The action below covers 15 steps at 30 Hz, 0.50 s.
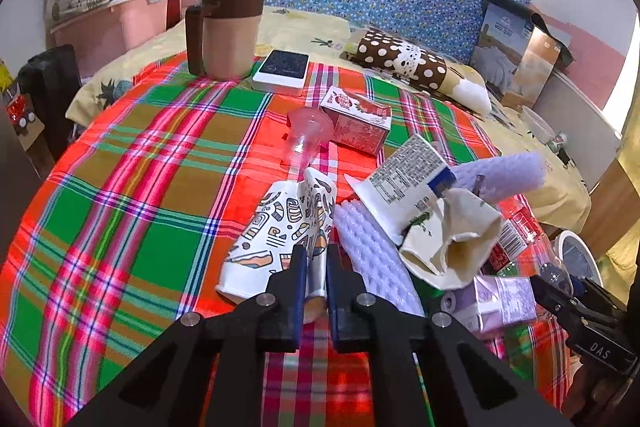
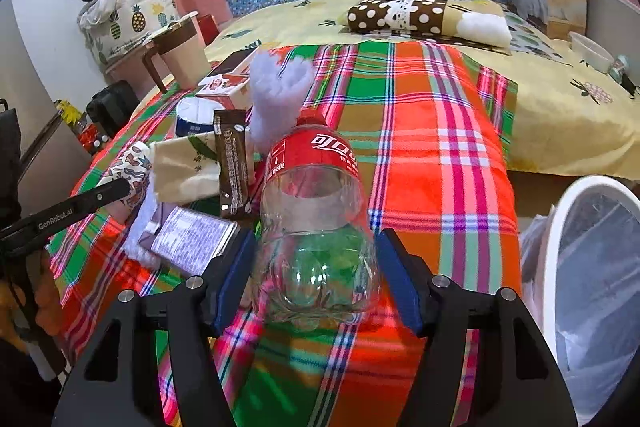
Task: Collect trash
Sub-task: 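Grasp the clear red-label bottle with the right tool while the left tool grasps the patterned paper cup, then carry both items over the white bin and open both tools to drop them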
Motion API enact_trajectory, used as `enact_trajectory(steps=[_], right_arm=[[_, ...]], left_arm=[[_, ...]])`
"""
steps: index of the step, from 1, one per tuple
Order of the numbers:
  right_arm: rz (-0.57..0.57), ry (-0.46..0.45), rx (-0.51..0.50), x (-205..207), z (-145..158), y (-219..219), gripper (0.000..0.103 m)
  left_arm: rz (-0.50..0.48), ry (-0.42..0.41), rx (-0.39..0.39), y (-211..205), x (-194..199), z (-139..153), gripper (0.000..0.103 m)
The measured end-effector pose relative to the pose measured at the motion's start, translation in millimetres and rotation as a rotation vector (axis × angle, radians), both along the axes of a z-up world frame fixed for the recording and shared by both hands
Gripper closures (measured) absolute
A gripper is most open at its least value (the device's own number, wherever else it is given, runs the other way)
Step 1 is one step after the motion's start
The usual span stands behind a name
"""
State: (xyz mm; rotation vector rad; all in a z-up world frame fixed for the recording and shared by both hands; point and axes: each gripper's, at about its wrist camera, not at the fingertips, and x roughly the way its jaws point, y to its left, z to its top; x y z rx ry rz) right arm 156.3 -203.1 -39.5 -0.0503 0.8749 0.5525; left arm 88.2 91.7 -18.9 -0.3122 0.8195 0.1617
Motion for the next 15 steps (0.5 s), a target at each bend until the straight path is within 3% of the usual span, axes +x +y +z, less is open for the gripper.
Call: enact_trajectory(steps=[15], right_arm=[[-0.093, -0.063, 0.044, -25, 16, -42, 0.039]], left_arm=[[-0.053, -0.099, 0.045, -33, -43, 46, 0.095]])
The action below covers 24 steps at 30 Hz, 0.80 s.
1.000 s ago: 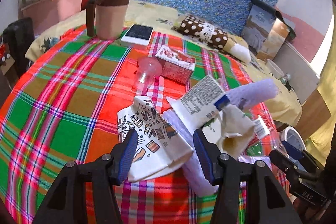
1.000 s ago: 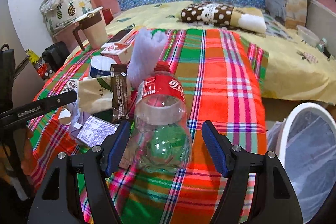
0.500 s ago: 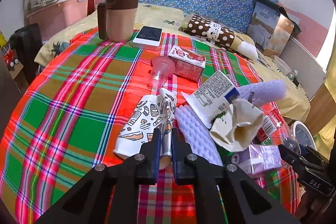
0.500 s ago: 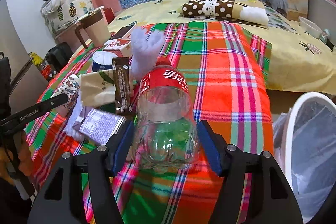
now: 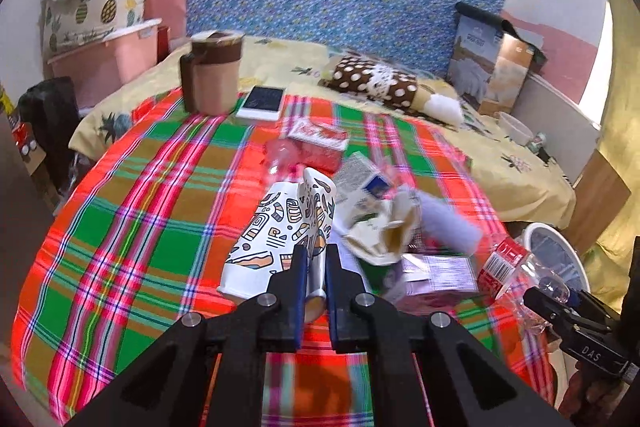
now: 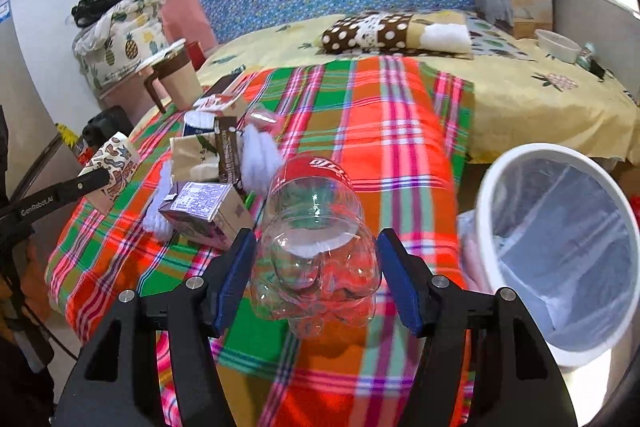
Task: Collect trash
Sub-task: 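Carry both items over the white bin and open both tools to drop them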
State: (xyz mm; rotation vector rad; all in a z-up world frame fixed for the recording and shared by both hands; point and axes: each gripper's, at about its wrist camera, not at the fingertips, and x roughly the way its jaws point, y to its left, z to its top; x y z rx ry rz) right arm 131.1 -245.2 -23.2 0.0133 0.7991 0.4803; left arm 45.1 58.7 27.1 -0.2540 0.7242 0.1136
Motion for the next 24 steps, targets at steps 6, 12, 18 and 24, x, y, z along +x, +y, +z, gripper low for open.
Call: enact_trajectory(steps=[6, 12, 18, 24], right_arm=[[-0.055, -0.037, 0.025, -8, 6, -23, 0.039], [-0.146, -0.081, 0.033, -11, 13, -55, 0.039], [-0.233, -0.124, 0.039, -15, 20, -86, 0.04], [-0.331, -0.104, 0.032, -12, 10, -117, 0.039]], left_arm=[[-0.104, -0.036, 0.013, -40, 2, 17, 0.095], [-0.249, -0.051, 0.008, -94, 19, 26, 0.095], [-0.385, -0.049, -0.008, -149, 36, 26, 0.095], [-0.529, -0.026, -0.029, -205, 55, 18, 0.095]])
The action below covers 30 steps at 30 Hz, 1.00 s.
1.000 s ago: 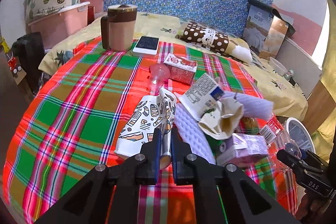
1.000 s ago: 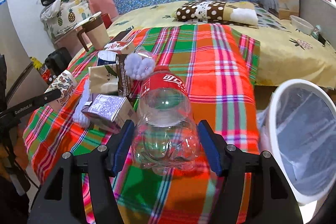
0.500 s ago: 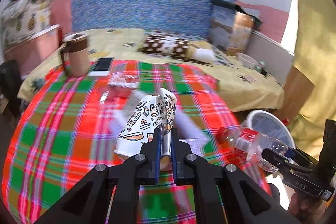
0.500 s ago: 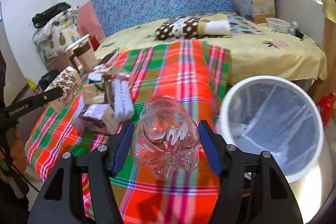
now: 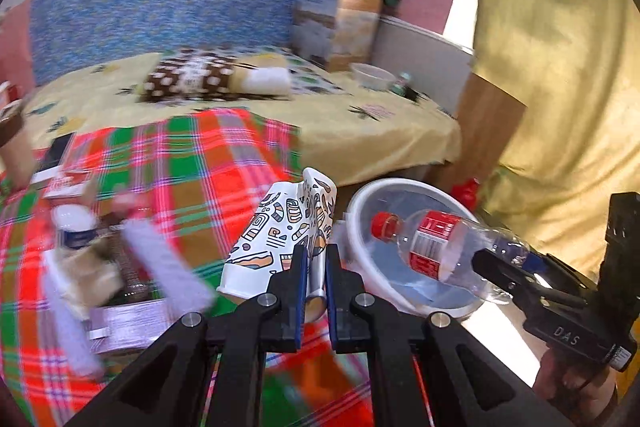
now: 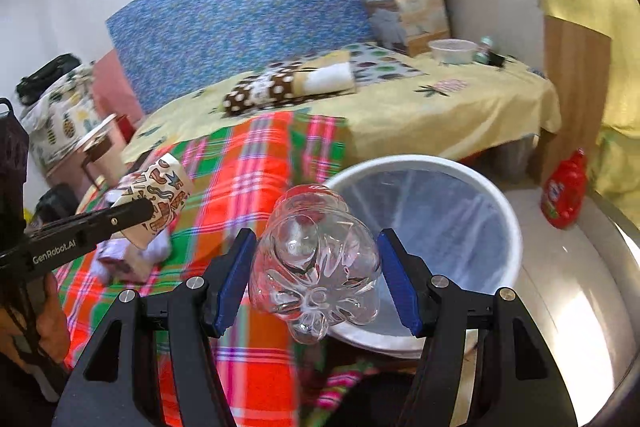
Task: Collect trash
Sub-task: 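Carry both items over the white bin and open both tools to drop them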
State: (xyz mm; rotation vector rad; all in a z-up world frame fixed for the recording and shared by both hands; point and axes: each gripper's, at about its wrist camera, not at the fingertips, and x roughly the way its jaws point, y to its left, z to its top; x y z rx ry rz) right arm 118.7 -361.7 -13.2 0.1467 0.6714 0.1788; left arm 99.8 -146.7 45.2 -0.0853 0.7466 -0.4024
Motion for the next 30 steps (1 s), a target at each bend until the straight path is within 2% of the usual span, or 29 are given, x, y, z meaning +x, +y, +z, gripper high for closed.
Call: enact_trajectory(steps=[11, 21, 23, 25, 26, 30], right_arm=[[-0.097, 0.078, -0.015, 3, -18, -38, 0.039], [-0.115, 0.12, -0.015, 8, -26, -53, 0.039], [-0.119, 0.12, -0.006, 6, -26, -56, 0.039], [-0.12, 0.118, -0.011, 6, -25, -56, 0.039], [-0.122, 0.116, -0.012, 5, -25, -56, 0.039], [-0.128, 0.108, -0.011, 4, -23, -57, 0.039]], left_arm=[[-0.21, 0.07, 0.029, -82, 26, -37, 0.095], [-0.283, 0.122, 0.044, -112, 37, -59, 0.094], [-0.289, 0.12, 0.044, -114, 38, -60, 0.09], [-0.29, 0.113, 0.041, -115, 38, -59, 0.076], [-0.29, 0.11, 0.038, -115, 39, -58, 0.073], [-0.284, 0.098, 0.026, -112, 38, -54, 0.071]])
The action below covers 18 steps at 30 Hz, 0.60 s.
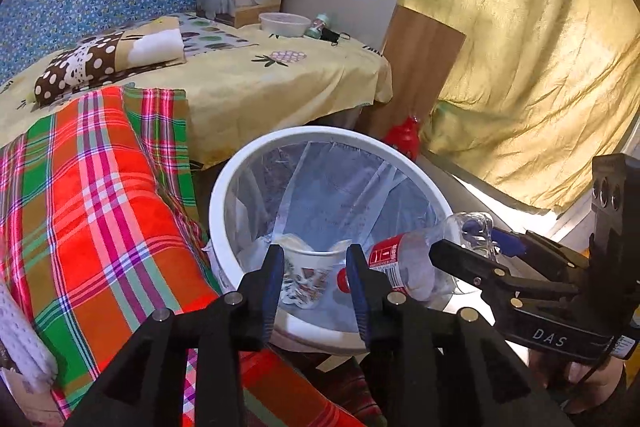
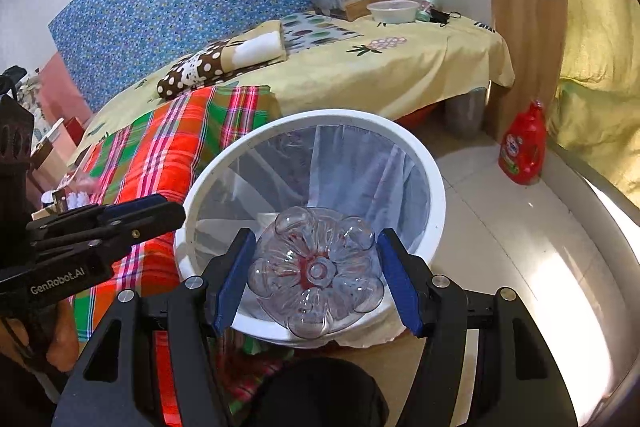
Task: Collect trash
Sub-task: 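Carry both items over the white bin and open both tools to drop them, then move both open tools back over the trash on the plaid cloth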
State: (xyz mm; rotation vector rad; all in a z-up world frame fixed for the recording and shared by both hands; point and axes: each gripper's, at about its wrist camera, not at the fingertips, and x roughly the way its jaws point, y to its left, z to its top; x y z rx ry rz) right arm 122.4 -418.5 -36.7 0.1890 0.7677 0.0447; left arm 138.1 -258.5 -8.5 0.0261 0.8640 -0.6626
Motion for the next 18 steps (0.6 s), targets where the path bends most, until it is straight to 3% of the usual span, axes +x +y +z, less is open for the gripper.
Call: enact_trajectory(steps=[18], right_arm=[[0.016, -0.044, -0.027, -9, 11, 13, 0.037]], left_arm=[[0.066, -0.032, -0.048, 47, -29, 25, 0.071]])
